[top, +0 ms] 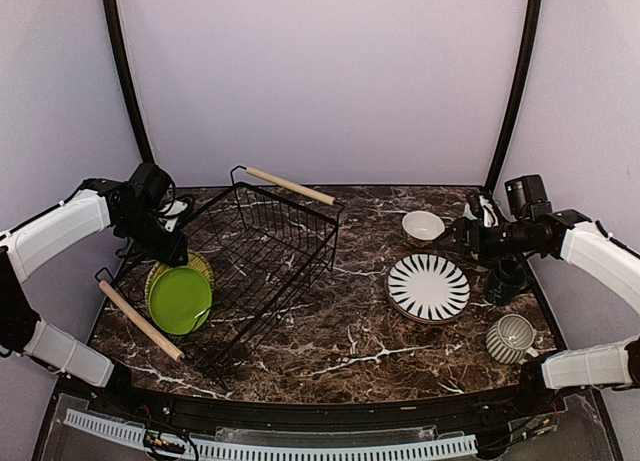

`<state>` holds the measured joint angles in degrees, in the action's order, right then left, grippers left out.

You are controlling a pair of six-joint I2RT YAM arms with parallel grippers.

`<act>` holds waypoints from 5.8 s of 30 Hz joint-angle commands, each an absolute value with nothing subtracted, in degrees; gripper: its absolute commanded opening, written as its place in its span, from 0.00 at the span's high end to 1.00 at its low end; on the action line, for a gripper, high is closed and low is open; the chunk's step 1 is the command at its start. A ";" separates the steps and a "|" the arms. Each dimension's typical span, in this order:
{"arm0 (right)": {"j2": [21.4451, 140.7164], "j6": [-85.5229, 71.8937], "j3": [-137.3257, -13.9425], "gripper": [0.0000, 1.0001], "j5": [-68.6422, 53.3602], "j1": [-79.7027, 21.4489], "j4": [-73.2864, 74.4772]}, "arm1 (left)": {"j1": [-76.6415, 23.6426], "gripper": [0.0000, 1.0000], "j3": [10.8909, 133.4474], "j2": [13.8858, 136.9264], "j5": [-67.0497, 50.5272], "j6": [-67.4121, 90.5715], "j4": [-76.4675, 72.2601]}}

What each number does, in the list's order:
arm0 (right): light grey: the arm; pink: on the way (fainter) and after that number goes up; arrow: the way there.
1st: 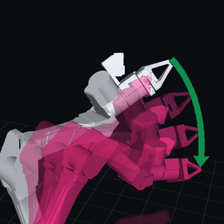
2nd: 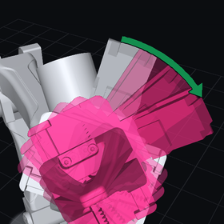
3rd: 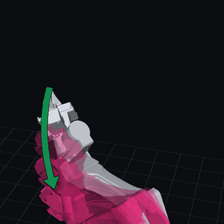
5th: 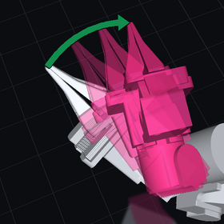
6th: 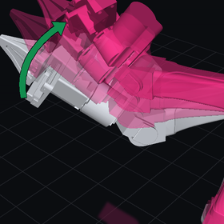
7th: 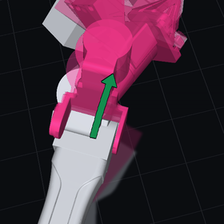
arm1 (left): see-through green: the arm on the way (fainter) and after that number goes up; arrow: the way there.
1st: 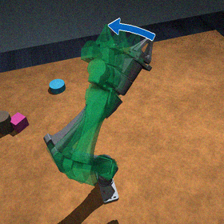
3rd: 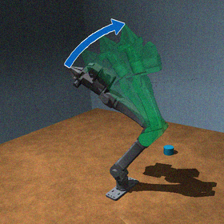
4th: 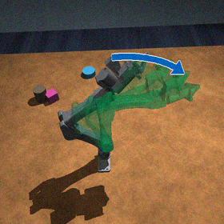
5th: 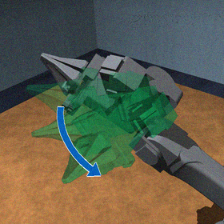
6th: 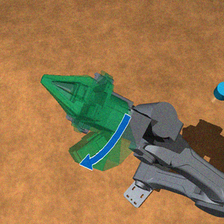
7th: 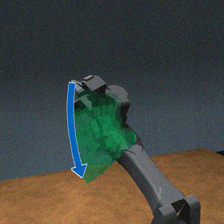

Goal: Unload the mixed dishes from the dish rack
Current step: Grab the plate from the dish rack, then pass from the left arm to the right, then place the plate with another plate.

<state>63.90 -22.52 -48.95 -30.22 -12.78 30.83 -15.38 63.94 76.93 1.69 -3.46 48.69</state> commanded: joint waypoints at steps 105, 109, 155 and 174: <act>70.91 -39.45 -55.46 0.01 -42.24 -33.94 1.95 | -30.80 0.99 50.45 60.96 -36.30 30.57 -17.83; 72.34 -39.83 -56.37 0.01 -41.69 -36.21 0.39 | -33.40 0.99 50.48 63.55 -33.54 31.17 -19.03; 68.01 -45.07 -48.71 1.00 -40.12 -34.70 -5.59 | -41.10 0.60 54.56 72.25 -33.53 27.44 -15.48; 55.32 -30.70 -47.04 1.00 -23.80 -20.53 27.95 | -41.11 0.40 57.22 67.94 -27.53 16.76 -3.08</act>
